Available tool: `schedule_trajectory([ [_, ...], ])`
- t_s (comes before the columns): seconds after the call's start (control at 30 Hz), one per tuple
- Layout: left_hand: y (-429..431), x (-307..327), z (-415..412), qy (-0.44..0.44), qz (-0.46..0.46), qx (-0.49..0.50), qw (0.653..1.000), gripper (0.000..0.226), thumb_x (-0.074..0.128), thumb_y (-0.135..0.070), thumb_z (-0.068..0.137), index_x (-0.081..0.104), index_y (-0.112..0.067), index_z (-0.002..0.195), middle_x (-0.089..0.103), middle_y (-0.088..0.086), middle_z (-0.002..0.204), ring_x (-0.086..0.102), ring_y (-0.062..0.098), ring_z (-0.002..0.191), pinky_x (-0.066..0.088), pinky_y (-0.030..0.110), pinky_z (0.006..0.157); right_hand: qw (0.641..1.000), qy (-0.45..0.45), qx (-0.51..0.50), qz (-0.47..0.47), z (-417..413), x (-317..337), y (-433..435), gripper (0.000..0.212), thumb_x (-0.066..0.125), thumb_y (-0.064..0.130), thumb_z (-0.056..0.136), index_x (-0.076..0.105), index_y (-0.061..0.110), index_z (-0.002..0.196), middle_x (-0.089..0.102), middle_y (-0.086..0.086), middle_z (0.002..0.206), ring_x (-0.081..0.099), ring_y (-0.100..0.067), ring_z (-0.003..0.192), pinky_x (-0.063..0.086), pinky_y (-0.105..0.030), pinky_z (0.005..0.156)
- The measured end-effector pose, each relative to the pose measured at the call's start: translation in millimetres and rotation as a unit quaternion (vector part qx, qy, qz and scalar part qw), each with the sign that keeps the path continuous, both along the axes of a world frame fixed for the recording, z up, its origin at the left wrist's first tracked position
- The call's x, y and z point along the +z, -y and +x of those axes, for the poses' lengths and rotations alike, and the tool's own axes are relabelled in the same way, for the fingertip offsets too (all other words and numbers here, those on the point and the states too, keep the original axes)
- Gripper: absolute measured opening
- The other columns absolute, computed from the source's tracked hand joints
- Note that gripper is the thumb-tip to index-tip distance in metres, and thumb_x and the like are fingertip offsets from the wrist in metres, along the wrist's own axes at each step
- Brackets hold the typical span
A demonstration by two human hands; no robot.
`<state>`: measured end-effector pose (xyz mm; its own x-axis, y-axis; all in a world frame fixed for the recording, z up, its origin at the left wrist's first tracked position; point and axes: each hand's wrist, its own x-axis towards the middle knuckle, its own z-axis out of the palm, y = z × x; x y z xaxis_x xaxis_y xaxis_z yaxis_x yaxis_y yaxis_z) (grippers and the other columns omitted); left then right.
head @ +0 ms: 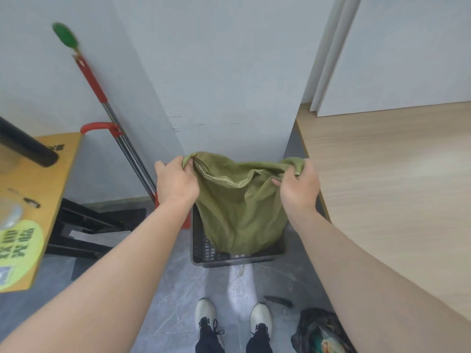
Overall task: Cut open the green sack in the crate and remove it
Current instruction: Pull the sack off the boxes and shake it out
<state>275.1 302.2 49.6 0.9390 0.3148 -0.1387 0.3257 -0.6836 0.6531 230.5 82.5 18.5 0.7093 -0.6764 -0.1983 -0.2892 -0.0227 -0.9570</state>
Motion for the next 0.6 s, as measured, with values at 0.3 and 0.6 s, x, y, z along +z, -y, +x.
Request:
schedule_trajectory([
  [0.3, 16.8, 63.7, 13.6, -0.02, -0.109, -0.009, 0.994, 0.034, 0.043, -0.038, 0.101, 0.061, -0.025, 0.075, 0.067, 0.015, 0.095, 0.06, 0.042, 0.119, 0.057, 0.053, 0.094, 0.991, 0.019, 0.047, 0.127, 16.0, 68.3, 15.8, 0.015, 0.055, 0.008, 0.09, 0.056, 0.005, 0.105, 0.067, -0.021, 0.11, 0.076, -0.031, 0.078, 0.065, -0.04, 0.07],
  [0.6, 8.9, 138.9, 21.3, 0.018, -0.129, -0.004, 0.991, 0.034, 0.046, -0.04, 0.097, 0.065, -0.017, 0.081, 0.071, 0.016, 0.094, 0.071, 0.04, 0.093, 0.062, 0.054, 0.084, 0.987, 0.063, 0.134, 0.061, 8.2, 150.5, 33.2, 0.017, 0.069, 0.011, 0.088, 0.056, 0.007, 0.097, 0.063, -0.01, 0.09, 0.072, -0.022, 0.072, 0.061, -0.029, 0.06],
])
